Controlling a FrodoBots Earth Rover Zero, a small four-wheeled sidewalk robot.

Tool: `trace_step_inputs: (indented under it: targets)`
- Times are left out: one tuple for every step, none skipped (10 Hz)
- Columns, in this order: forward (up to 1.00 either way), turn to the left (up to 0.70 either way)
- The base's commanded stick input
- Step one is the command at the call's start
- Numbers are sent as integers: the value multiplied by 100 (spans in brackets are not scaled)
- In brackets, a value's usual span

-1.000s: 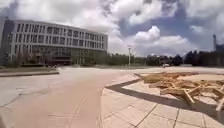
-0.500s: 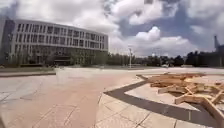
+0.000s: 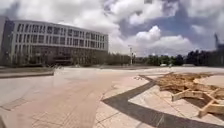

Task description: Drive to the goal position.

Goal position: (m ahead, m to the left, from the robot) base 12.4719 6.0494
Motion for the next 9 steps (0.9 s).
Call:
trace_step_inputs:
  targets:
    - [100,0]
    - [100,0]
    - [100,29]
    - [100,40]
    - [100,40]
    - [100,14]
    - [100,0]
    - [100,0]
    - [100,0]
